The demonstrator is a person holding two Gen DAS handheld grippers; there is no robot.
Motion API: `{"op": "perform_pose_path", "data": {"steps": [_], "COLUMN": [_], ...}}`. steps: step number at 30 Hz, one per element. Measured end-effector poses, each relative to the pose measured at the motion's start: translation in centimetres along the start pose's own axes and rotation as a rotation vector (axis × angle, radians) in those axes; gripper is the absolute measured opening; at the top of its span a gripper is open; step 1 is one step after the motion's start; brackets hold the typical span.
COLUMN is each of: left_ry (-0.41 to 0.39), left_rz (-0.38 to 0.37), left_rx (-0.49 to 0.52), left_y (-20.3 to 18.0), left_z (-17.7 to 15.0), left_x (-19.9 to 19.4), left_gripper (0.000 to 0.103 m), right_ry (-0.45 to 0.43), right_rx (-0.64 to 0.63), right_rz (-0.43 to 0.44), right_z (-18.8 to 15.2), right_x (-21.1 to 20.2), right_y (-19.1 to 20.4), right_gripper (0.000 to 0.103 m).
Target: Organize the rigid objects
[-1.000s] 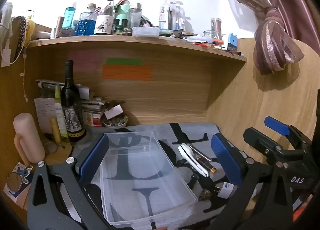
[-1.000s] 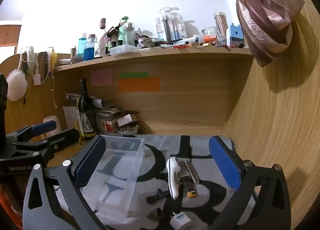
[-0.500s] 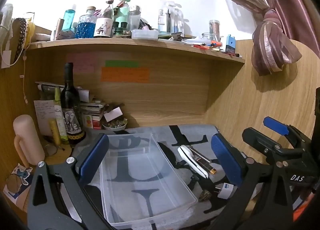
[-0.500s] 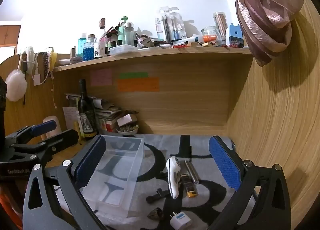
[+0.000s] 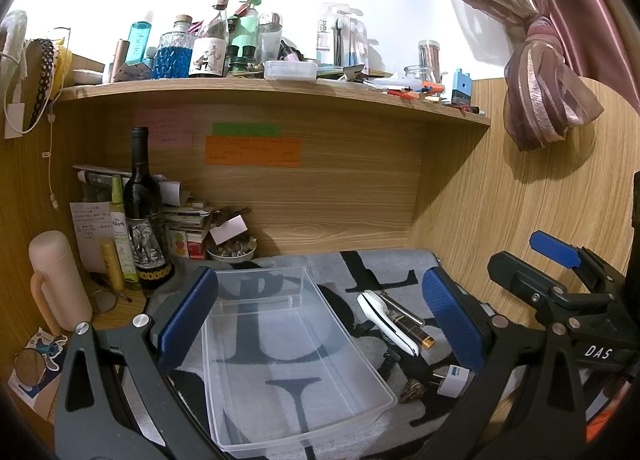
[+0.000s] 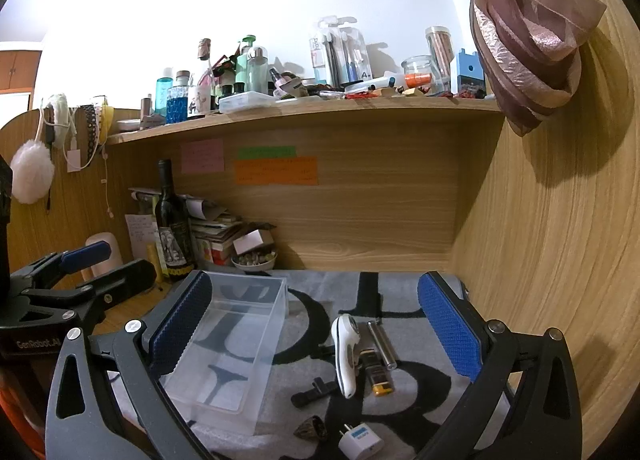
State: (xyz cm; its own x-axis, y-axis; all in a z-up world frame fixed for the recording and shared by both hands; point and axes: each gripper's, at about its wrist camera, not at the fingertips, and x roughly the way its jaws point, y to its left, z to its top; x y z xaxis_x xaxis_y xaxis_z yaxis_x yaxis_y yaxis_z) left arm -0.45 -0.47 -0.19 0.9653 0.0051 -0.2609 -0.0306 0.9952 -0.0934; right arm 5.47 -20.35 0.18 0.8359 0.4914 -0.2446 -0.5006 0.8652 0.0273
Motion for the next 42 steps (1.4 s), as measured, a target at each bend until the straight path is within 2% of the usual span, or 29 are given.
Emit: {"op": "perform_pose_path", "data": {"steps": [42], "left_ry": [-0.007], "left_rz": [-0.004], "left_rx": [0.009], "left_y": [-0.28], "left_z": [-0.12], "left_x": [-0.28], "left_gripper": [0.103], "right_ry": [-0.009], "right_rx": [0.000], "right_rz": [-0.003], "right_z": [0.02], "right_x": [-0.21], "right_y": [-0.17], "right_gripper": [0.103]}}
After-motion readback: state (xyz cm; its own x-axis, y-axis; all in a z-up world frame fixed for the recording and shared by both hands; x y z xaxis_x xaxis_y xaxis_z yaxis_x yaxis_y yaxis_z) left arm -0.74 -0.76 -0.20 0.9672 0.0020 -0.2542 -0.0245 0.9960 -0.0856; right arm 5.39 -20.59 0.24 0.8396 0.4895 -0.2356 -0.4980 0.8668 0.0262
